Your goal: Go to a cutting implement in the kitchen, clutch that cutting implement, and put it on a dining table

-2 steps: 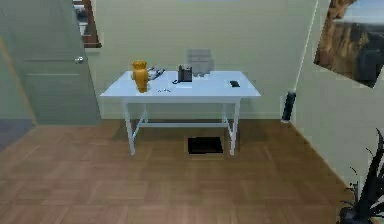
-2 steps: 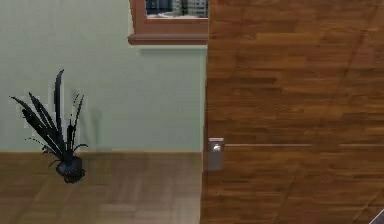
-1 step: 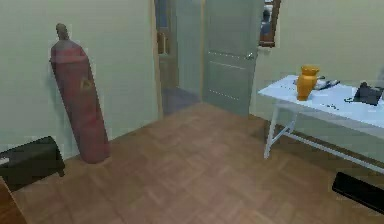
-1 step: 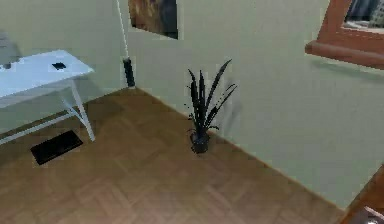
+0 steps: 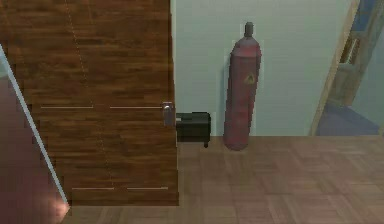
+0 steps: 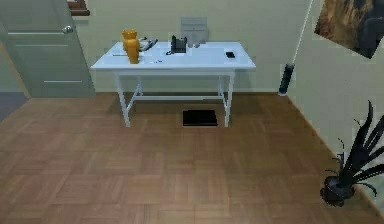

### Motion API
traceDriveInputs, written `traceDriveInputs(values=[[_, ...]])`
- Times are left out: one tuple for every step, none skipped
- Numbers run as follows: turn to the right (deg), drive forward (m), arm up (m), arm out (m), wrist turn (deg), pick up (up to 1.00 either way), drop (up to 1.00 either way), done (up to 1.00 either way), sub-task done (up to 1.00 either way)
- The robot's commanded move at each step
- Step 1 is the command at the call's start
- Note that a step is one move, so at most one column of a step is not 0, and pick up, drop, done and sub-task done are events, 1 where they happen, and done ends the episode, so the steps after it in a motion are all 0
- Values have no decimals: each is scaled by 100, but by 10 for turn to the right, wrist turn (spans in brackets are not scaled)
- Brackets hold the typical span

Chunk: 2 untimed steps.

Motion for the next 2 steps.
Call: traceDriveInputs(values=[[0, 5, 0, 0, 0, 0, 0, 0, 0], [-450, 0, 0, 0, 0, 0, 0, 0, 0]])
